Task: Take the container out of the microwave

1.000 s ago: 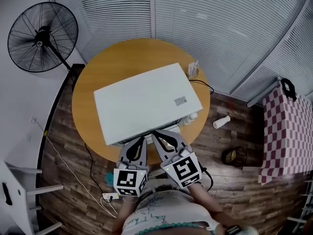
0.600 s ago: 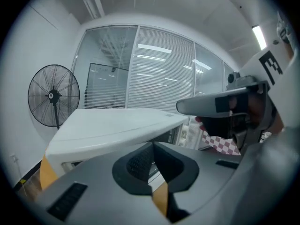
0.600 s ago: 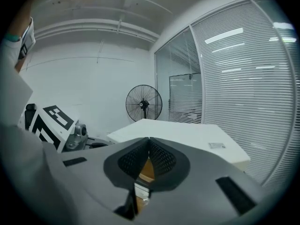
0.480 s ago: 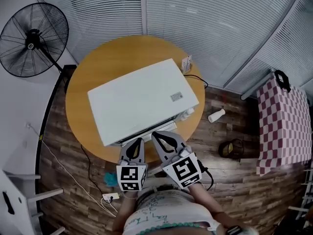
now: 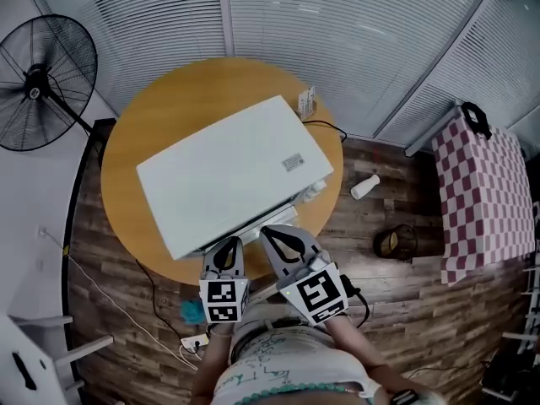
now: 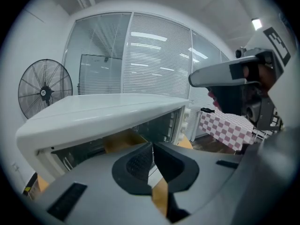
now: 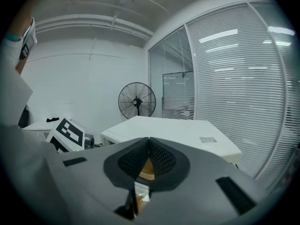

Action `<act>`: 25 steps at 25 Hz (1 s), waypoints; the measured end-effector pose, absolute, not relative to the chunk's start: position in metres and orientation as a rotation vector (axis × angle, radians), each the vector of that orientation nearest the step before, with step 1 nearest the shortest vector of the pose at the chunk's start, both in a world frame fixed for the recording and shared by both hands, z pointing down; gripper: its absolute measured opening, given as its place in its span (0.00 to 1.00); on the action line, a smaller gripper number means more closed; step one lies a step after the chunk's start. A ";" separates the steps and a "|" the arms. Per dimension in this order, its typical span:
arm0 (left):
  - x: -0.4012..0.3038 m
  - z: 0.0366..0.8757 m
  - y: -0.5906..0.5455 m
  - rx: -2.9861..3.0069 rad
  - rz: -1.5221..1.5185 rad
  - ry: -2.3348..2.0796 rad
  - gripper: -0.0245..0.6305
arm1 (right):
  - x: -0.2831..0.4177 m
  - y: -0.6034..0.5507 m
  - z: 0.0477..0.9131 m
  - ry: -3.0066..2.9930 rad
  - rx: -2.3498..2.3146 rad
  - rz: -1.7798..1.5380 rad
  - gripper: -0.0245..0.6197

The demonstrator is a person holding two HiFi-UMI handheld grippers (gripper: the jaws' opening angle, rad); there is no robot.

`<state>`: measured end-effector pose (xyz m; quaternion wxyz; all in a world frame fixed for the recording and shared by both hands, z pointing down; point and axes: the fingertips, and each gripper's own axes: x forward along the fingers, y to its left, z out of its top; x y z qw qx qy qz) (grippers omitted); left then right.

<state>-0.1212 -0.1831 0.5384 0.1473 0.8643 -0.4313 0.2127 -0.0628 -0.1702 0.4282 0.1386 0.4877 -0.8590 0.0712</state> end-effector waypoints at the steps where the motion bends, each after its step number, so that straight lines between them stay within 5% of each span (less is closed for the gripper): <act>1: -0.120 0.541 -0.184 2.491 0.629 -1.237 0.06 | -0.061 -0.170 0.429 -2.479 1.417 0.209 0.03; 14: -0.107 0.582 -0.201 2.628 1.127 -1.162 0.07 | -0.035 -0.174 0.437 -2.408 1.512 0.245 0.03; 18: -0.103 0.591 -0.204 2.639 1.249 -1.121 0.22 | -0.026 -0.175 0.436 -2.394 1.535 0.249 0.03; 25: -0.098 0.608 -0.214 2.656 1.503 -1.075 0.23 | -0.016 -0.180 0.438 -2.378 1.555 0.257 0.03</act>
